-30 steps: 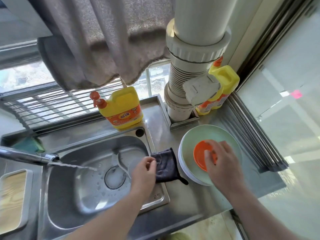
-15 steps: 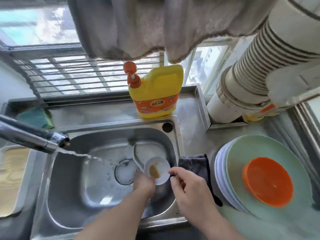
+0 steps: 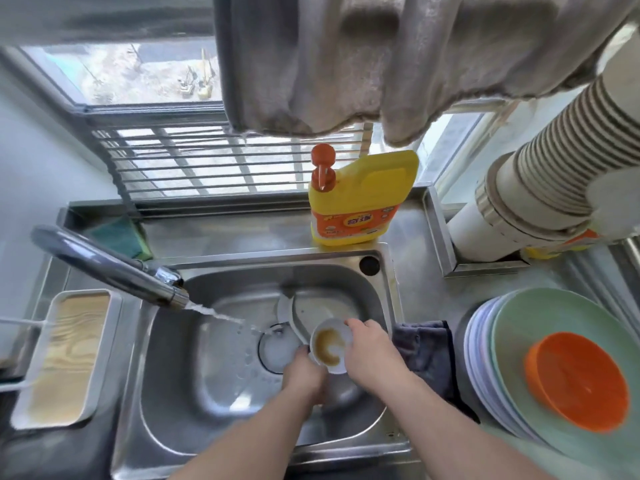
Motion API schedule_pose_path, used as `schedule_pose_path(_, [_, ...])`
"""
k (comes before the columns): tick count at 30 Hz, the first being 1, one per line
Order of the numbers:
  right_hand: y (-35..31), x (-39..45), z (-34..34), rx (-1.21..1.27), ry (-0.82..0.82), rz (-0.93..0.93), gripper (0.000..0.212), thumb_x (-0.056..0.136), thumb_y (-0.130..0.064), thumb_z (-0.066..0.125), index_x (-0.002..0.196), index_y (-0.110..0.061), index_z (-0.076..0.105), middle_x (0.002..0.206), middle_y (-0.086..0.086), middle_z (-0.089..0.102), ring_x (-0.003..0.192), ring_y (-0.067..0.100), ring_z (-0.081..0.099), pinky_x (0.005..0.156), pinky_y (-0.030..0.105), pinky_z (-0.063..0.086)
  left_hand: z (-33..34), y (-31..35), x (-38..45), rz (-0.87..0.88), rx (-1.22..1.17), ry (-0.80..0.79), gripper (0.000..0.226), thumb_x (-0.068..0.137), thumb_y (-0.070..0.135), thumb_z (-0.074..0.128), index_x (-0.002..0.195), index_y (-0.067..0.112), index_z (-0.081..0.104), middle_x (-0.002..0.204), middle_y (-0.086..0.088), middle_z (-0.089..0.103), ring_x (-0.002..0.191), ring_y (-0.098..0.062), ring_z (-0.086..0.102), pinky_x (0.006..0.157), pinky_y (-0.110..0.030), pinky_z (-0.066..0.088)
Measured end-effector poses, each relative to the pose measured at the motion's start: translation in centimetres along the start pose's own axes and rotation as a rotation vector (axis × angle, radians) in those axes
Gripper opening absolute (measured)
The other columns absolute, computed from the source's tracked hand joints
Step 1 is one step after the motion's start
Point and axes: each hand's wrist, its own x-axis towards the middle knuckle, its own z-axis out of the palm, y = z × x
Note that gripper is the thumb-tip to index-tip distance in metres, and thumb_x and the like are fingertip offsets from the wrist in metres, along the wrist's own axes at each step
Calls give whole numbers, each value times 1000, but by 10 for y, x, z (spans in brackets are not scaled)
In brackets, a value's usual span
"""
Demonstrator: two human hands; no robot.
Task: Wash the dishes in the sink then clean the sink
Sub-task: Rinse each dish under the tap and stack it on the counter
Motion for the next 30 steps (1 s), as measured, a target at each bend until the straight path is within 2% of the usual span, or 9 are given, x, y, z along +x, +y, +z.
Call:
schedule_pose_path(4, [-14, 25, 9, -139, -30, 6, 54, 97, -15, 52, 149, -17, 39, 147, 13, 32, 127, 43, 53, 105, 45, 45, 0, -8, 22, 52, 62, 65, 36, 72, 45, 60, 103, 39, 44, 99, -8, 70, 89, -39, 72, 79, -54, 64])
schedule_pose_path(9, [-15, 59, 28, -265, -101, 143, 82, 95, -8, 57, 162, -18, 12, 159, 17, 21, 134, 41, 49, 107, 46, 47, -8, 13, -17, 175, 56, 129, 29, 83, 23, 56, 105, 35, 42, 91, -6, 70, 78, -28, 69, 62, -34, 56])
schedule_pose_path(12, [-12, 67, 39, -318, -105, 194, 81, 91, -9, 66, 158, -12, 21, 157, 17, 24, 130, 37, 55, 105, 42, 50, -6, 15, -23, 252, 15, 149, 26, 88, 16, 61, 108, 31, 53, 92, 5, 71, 82, -15, 67, 66, -31, 54])
schedule_pose_path(15, [-10, 63, 43, -388, -21, 154, 64, 93, -9, 64, 149, -11, 35, 152, 15, 29, 123, 36, 59, 99, 40, 53, -1, 13, -25, 210, -114, 155, 22, 84, 19, 62, 102, 32, 63, 94, 6, 74, 88, -17, 70, 83, -41, 62])
schedule_pose_path(20, [-3, 46, 43, -568, 41, 49, 45, 102, -6, 44, 146, -5, 45, 145, 16, 39, 130, 34, 51, 104, 42, 48, 13, 10, -34, 61, -356, 62, 33, 79, 39, 67, 111, 33, 69, 97, 7, 79, 93, -20, 74, 88, -46, 63])
schedule_pose_path(23, [-4, 36, 37, -650, 79, -77, 40, 104, 0, 37, 142, -3, 47, 141, 17, 47, 128, 34, 52, 101, 40, 47, 15, 12, -44, 26, -352, 131, 39, 77, 46, 64, 112, 30, 64, 100, 0, 75, 90, -23, 71, 85, -41, 62])
schedule_pose_path(26, [-9, 28, 41, -643, 158, -143, 25, 97, -4, 55, 122, -9, 57, 122, 15, 58, 107, 36, 65, 80, 44, 57, 7, 8, -48, 45, -175, 264, 30, 91, 23, 61, 119, 30, 54, 95, -4, 68, 82, -25, 66, 71, -35, 57])
schedule_pose_path(28, [-6, 33, 50, -638, 156, -154, 35, 61, -7, 90, 86, -9, 66, 83, 13, 64, 62, 34, 69, 44, 37, 53, 1, 5, -44, 62, -58, 297, 25, 92, 15, 57, 111, 30, 52, 92, -4, 66, 81, -25, 65, 77, -40, 60])
schedule_pose_path(30, [3, 37, 59, -578, 149, -154, 48, 34, -3, 97, 67, -9, 63, 61, 11, 59, 37, 31, 58, 29, 29, 41, -4, 5, -45, 65, 8, 303, 16, 92, 14, 53, 101, 27, 49, 90, -4, 65, 79, -25, 63, 80, -41, 61])
